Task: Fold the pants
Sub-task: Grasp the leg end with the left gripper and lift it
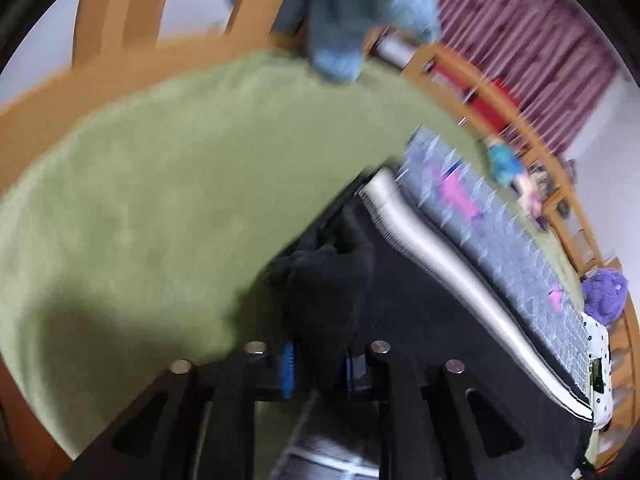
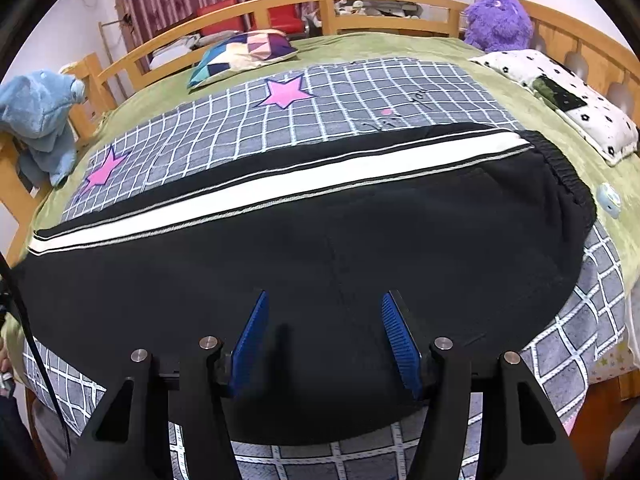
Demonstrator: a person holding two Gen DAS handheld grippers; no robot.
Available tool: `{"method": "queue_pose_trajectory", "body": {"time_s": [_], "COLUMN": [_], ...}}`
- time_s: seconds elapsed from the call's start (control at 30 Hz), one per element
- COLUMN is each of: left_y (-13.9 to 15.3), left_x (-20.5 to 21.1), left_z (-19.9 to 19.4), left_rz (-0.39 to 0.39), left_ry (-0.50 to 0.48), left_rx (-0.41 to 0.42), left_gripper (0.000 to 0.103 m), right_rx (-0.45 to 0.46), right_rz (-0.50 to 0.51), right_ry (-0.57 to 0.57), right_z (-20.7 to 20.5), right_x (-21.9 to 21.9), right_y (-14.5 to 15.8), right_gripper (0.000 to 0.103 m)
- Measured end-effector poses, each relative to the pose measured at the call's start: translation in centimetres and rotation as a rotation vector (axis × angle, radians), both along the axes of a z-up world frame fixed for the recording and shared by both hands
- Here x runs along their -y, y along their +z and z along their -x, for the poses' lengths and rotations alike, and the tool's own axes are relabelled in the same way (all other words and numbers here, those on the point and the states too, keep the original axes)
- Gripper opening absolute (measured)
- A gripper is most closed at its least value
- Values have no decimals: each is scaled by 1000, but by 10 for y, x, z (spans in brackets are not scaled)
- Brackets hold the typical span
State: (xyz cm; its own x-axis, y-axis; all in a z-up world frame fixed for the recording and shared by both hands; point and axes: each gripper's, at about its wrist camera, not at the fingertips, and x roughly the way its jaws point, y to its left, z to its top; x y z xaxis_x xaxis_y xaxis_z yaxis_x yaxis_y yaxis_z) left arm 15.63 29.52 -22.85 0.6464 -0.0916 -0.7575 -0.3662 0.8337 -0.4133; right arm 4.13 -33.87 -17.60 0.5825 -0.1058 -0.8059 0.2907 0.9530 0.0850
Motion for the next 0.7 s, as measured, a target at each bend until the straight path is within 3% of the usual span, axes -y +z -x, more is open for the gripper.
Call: {"method": "queue_pose_trajectory", "body": {"time_s": [0.13,0.27,0.37,0.4,0.5,0.6,0.7], "left_y": [-14,-13,-2,3,40,83,120], "left_x": [-10,-2,1,-2,18,62,101], "left_z": [6,-2,-4,-2,3,3,4], "left_rz": [103,46,40,33,-95,-293,-258], "left_ry": [22,23,13,11,-18,-78,-180], "left_rx": [30,25,28,34,92,136,225], "left_gripper": [32,32,16,14,13,13,11], "right_rx": [-23,-12,-8,-4,5,45,61], "right_rz": [15,6,-21,-27,-20,-12,-27], "right_ry": [27,43,77,88,104,108,118], "right_z": [-3,-4,-4,-3,1,9,14], "right_x": [-9,-14,-21,-23,-28,-31,-28], "right_y": [-2,2,3,4,5,7,10], "right_gripper": [59,59,58,53,51,51,51]}}
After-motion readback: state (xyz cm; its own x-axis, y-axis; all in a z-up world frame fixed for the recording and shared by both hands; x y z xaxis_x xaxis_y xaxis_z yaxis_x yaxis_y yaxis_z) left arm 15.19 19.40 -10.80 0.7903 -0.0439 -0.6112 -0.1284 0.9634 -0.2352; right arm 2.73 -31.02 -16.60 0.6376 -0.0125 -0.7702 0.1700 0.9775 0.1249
